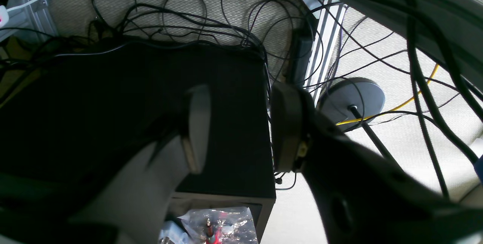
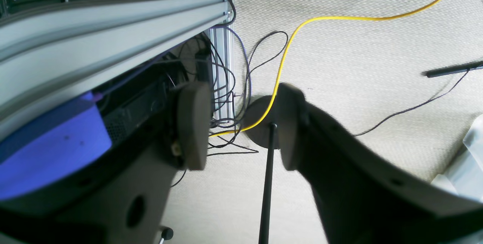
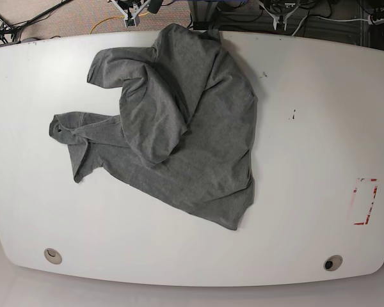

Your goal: Fold the T-shirt properly

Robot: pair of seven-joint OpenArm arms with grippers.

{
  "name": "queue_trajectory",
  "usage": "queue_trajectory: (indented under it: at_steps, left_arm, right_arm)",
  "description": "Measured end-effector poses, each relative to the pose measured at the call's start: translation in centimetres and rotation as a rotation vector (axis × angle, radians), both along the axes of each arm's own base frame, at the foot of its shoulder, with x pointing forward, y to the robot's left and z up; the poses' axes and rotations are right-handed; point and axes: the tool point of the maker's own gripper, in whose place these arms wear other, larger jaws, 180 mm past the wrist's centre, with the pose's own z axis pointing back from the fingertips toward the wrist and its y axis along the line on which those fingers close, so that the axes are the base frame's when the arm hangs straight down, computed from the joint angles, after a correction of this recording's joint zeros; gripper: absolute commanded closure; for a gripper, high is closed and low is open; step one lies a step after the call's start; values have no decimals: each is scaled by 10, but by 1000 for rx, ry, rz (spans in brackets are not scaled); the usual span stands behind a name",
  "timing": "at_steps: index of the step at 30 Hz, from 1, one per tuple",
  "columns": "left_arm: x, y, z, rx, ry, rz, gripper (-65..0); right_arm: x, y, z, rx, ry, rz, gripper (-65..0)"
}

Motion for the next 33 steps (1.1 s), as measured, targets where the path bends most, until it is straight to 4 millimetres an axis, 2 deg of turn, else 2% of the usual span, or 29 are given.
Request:
queue_trajectory:
  at_steps: [1, 2, 3, 4, 5, 6, 8, 10, 12, 14, 19, 22, 28, 33]
  left_arm:
    - [-11, 9, 5, 24, -57, -14, -240]
    - [-11, 9, 5, 24, -57, -14, -240]
    - [2, 6, 3, 18, -66, -8, -240]
    - [-9, 6, 1, 12, -3, 2, -240]
    - [-19, 4, 0, 6, 73, -2, -240]
    - [-13, 3, 0, 6, 39, -2, -240]
    - [1, 1, 0, 1, -13, 0, -240]
    - [0, -1, 0, -4, -4, -1, -240]
    - [0, 0, 0, -2, -11, -1, -240]
    - [-10, 1, 0, -1, 13, -1, -240]
    - [-25, -1, 1, -4, 43, 0, -240]
    - [-23, 0, 1, -1, 32, -1, -240]
    - [1, 8, 6, 19, -77, -22, -240]
    - [-6, 13, 11, 31, -95, -35, -240]
  right_arm:
    - [-19, 1, 7, -8, -12, -3, -268]
    - [-19, 1, 7, -8, -12, -3, -268]
    - [5, 1, 7, -8, -49, -3, -268]
    - [4, 3, 4, 1, -46, -11, -268]
    - [-6, 3, 0, 2, 4, -7, -268]
    - [-9, 4, -2, -1, 45, 24, -268]
    - [8, 7, 0, 10, -11, 6, -268]
    - [23, 8, 1, 13, -51, -12, -268]
    - [27, 8, 1, 13, -48, -6, -268]
    - [26, 8, 1, 11, -57, -9, -268]
    - [8, 6, 0, 8, -11, -4, -268]
    - [6, 6, 0, 8, -11, -5, -268]
    - [15, 6, 1, 6, -51, -12, -266]
    - [5, 4, 2, 4, -49, -23, -265]
